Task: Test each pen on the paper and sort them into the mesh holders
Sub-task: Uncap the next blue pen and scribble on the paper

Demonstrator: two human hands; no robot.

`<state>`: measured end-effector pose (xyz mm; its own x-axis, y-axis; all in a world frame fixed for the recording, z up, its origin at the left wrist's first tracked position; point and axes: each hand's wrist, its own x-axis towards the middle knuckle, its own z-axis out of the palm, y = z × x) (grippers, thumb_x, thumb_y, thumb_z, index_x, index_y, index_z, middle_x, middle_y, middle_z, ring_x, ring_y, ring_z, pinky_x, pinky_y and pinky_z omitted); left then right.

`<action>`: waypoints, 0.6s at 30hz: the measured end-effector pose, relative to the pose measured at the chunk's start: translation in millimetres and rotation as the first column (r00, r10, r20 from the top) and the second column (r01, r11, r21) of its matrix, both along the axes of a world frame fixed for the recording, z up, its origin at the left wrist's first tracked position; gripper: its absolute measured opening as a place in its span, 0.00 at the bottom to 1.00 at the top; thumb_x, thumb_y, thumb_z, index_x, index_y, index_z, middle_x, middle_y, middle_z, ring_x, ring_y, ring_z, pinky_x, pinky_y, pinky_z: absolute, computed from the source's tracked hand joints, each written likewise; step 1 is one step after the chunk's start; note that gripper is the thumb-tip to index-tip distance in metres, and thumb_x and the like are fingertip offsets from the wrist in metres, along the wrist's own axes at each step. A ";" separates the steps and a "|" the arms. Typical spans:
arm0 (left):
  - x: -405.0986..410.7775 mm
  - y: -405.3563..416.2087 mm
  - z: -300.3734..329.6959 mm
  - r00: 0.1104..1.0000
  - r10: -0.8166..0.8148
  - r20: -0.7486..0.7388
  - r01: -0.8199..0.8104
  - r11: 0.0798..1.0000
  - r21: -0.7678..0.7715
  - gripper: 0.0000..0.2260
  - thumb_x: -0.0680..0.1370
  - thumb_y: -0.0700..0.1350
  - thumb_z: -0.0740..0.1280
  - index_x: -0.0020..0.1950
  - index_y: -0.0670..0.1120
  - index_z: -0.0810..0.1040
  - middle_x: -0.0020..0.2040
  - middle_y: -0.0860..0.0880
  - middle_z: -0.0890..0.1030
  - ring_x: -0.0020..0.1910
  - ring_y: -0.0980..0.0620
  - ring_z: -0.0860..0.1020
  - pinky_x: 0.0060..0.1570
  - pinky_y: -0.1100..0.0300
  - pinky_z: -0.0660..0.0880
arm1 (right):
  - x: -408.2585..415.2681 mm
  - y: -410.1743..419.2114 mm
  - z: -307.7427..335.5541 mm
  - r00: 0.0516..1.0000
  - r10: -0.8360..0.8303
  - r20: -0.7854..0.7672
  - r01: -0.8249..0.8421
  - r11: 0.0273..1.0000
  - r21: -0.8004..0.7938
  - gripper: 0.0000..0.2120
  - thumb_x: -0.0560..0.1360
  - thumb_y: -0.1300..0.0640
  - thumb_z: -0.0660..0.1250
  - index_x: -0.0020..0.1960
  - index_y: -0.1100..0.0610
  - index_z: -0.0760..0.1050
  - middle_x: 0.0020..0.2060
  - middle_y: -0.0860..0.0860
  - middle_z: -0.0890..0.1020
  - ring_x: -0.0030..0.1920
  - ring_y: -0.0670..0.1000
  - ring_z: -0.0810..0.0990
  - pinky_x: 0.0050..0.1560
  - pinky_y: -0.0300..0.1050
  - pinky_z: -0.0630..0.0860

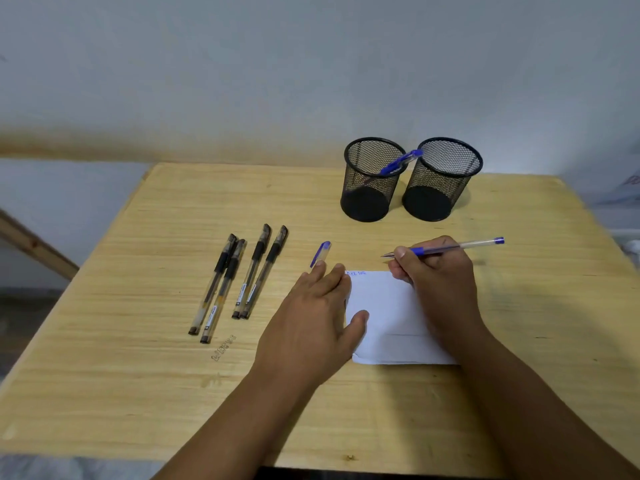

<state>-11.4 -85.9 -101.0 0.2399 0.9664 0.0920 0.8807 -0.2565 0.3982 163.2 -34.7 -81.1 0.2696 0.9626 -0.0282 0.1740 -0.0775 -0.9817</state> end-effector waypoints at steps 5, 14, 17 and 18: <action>0.5 -2.7 1.3 1.000 0.015 0.026 -0.015 1.000 0.009 0.23 0.80 0.58 0.60 0.69 0.46 0.72 0.75 0.50 0.68 0.78 0.50 0.57 0.74 0.52 0.61 | 4.2 8.9 11.0 0.946 0.060 -0.319 -0.090 0.993 -0.082 0.07 0.75 0.66 0.70 0.50 0.67 0.74 0.42 0.61 0.83 0.44 0.56 0.85 0.48 0.45 0.83; 3.1 -6.5 8.7 0.999 0.001 -0.036 -0.002 1.000 -0.026 0.24 0.81 0.57 0.56 0.74 0.46 0.67 0.77 0.51 0.64 0.78 0.49 0.54 0.75 0.54 0.57 | 10.4 -0.7 20.7 0.986 0.008 -0.167 -0.021 0.997 -0.075 0.04 0.74 0.63 0.73 0.46 0.59 0.79 0.39 0.56 0.86 0.43 0.56 0.86 0.49 0.48 0.83; 3.1 -6.3 7.4 1.000 -0.012 -0.020 0.011 0.999 -0.047 0.20 0.82 0.56 0.55 0.65 0.43 0.72 0.71 0.49 0.72 0.76 0.46 0.60 0.73 0.51 0.62 | 19.3 -5.5 22.7 0.985 0.004 -0.175 -0.018 0.997 -0.076 0.05 0.73 0.63 0.73 0.47 0.60 0.79 0.39 0.57 0.86 0.43 0.57 0.86 0.48 0.48 0.84; 3.7 -6.7 9.6 1.000 -0.007 0.007 0.008 1.000 -0.030 0.16 0.82 0.55 0.55 0.55 0.44 0.74 0.61 0.50 0.75 0.71 0.45 0.67 0.68 0.50 0.67 | 21.5 -8.0 22.9 0.982 0.017 -0.187 -0.032 0.997 -0.075 0.05 0.73 0.63 0.73 0.47 0.61 0.78 0.39 0.58 0.85 0.43 0.58 0.86 0.48 0.48 0.83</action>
